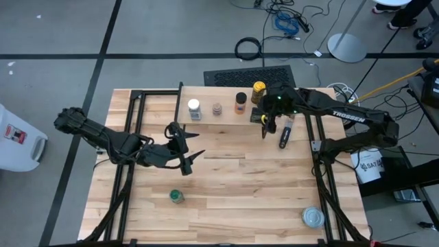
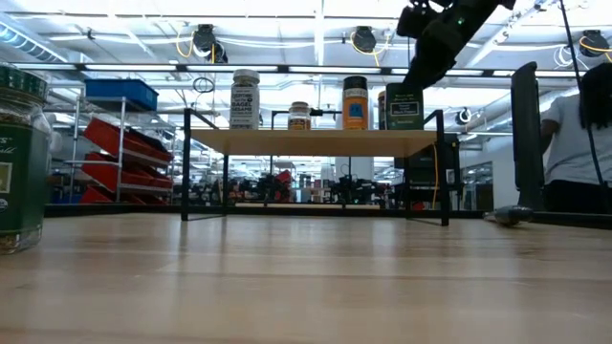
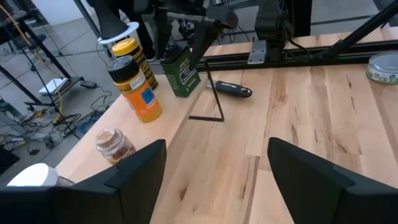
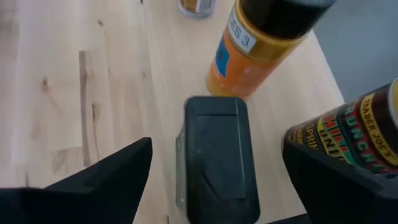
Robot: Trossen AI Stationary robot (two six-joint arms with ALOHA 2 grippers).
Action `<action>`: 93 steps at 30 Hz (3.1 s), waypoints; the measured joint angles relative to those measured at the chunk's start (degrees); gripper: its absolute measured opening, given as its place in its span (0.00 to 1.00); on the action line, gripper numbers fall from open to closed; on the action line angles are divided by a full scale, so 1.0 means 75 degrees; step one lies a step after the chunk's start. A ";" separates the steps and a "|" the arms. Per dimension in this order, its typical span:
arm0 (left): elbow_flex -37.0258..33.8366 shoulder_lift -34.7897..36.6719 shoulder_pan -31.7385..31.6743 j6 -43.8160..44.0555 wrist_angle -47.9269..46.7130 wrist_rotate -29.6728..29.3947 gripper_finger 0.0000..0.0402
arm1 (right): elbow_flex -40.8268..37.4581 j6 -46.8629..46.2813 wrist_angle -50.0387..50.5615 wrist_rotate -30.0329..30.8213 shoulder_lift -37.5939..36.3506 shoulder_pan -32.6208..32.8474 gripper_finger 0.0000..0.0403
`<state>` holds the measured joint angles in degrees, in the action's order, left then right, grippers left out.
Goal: Shelf spices
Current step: Remove the rectangular black seasoning bottle from the shelf
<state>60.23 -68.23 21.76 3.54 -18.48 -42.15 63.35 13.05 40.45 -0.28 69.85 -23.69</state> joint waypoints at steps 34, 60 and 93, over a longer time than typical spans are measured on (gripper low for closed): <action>0.0000 0.0000 0.0000 -0.0127 0.0314 0.0006 0.72 | 0.0000 -0.0713 0.0312 -0.0130 0.0060 -0.0026 0.30; -0.0003 -0.0174 -0.0379 0.0646 0.1818 0.2099 0.72 | -0.0006 -0.2420 -0.1306 -0.1405 -0.0159 0.2882 0.32; -0.0003 -0.2625 -0.0571 0.0692 0.3374 0.2597 0.93 | -0.0006 -0.2797 -0.2870 -0.0293 0.1832 0.4523 0.32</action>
<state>60.20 -87.91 17.47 8.73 6.83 -22.68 63.31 -7.93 18.92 -2.48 83.59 10.24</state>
